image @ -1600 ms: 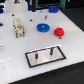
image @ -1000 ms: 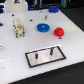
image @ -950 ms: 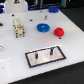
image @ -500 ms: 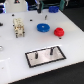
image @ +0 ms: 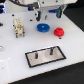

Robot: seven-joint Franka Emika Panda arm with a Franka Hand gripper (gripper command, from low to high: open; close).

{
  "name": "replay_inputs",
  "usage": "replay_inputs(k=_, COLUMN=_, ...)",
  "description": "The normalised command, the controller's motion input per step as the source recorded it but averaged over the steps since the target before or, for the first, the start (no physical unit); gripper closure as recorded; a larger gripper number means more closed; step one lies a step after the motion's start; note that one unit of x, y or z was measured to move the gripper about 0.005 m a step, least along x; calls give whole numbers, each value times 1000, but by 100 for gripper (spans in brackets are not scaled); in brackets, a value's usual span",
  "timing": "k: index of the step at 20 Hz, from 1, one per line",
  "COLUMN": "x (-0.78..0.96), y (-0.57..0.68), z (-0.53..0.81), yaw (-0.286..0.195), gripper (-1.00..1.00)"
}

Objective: Insert the blue gear onto the right peg, followed by the red gear

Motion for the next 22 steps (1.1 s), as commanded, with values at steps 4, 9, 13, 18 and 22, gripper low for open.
replay_inputs(k=4, x=-209, y=30, z=-506, yaw=0, gripper=-100)
replay_inputs(k=9, x=-242, y=-65, z=-500, yaw=0, gripper=-100)
replay_inputs(k=13, x=-323, y=-149, z=-392, yaw=0, gripper=100)
replay_inputs(k=18, x=-222, y=-29, z=-150, yaw=0, gripper=100)
replay_inputs(k=22, x=-203, y=-134, z=-7, yaw=0, gripper=100)
